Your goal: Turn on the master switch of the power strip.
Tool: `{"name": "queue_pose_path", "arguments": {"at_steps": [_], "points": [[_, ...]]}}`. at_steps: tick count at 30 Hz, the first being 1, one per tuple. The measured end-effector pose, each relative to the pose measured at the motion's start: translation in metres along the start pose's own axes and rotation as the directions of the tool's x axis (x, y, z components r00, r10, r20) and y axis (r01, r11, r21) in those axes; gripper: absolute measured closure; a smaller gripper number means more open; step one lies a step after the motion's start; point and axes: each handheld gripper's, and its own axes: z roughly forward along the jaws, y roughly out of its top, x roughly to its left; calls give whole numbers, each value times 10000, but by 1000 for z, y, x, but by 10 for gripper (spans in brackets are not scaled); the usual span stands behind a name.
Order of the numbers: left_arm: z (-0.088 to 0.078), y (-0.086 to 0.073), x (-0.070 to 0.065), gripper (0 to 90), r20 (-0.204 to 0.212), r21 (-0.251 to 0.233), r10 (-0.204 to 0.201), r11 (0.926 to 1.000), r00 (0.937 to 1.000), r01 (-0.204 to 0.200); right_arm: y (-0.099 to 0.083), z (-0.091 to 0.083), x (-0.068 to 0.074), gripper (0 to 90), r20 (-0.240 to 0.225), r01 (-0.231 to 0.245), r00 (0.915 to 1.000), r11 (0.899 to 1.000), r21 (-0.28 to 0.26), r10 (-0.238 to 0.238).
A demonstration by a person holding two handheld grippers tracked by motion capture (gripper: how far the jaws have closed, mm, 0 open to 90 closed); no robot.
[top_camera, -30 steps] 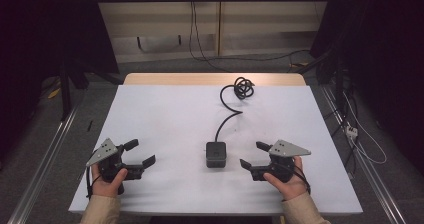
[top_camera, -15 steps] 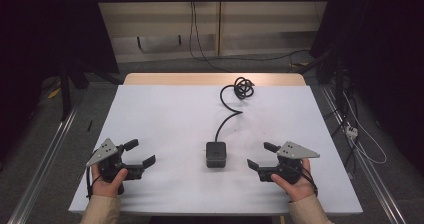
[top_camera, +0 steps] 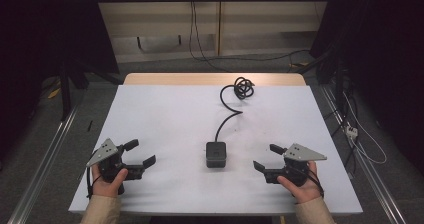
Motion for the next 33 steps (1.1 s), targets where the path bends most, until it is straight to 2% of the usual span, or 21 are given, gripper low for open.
{"name": "queue_pose_path", "arguments": {"at_steps": [17,33], "points": [[0,0,1,45,-15,51,14,10000,10000,-14,-9,-13,-10,149,267,-117,9996,9999,19,117],[0,-1,0,45,-29,78,39,10000,10000,-39,-15,-21,-14,149,423,-144,9990,9999,58,141]]}}
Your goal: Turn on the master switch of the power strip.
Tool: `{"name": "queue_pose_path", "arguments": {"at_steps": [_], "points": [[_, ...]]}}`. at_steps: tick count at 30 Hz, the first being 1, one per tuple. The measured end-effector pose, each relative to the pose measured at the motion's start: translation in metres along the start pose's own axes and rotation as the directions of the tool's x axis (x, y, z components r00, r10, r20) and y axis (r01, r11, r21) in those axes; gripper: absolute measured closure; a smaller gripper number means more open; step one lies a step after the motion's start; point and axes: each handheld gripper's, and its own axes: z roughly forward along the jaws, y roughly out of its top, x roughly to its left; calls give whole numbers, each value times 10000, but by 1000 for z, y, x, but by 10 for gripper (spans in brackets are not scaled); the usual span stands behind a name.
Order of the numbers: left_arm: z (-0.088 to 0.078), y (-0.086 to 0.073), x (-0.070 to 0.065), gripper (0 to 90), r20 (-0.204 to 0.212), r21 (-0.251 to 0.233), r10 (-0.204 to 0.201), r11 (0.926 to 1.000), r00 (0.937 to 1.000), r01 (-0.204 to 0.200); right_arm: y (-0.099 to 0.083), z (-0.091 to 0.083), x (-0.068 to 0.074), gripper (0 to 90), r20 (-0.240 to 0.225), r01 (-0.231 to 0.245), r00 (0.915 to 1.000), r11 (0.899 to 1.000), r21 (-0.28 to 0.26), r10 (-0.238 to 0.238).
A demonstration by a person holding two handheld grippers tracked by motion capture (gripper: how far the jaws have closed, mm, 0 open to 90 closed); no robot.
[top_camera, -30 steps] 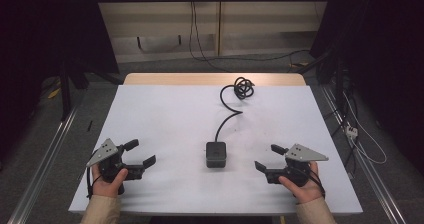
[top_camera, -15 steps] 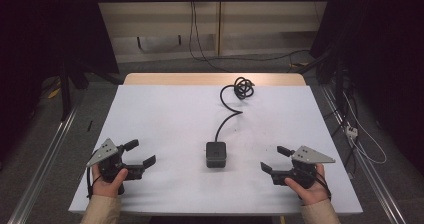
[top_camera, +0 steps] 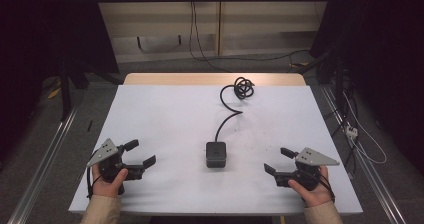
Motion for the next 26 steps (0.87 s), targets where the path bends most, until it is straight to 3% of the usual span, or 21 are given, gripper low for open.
{"name": "queue_pose_path", "arguments": {"at_steps": [26], "points": [[2,0,0,45,4,144,38,9999,10000,-38,-2,-2,-2,148,73,50,10000,10000,64,-50]]}}
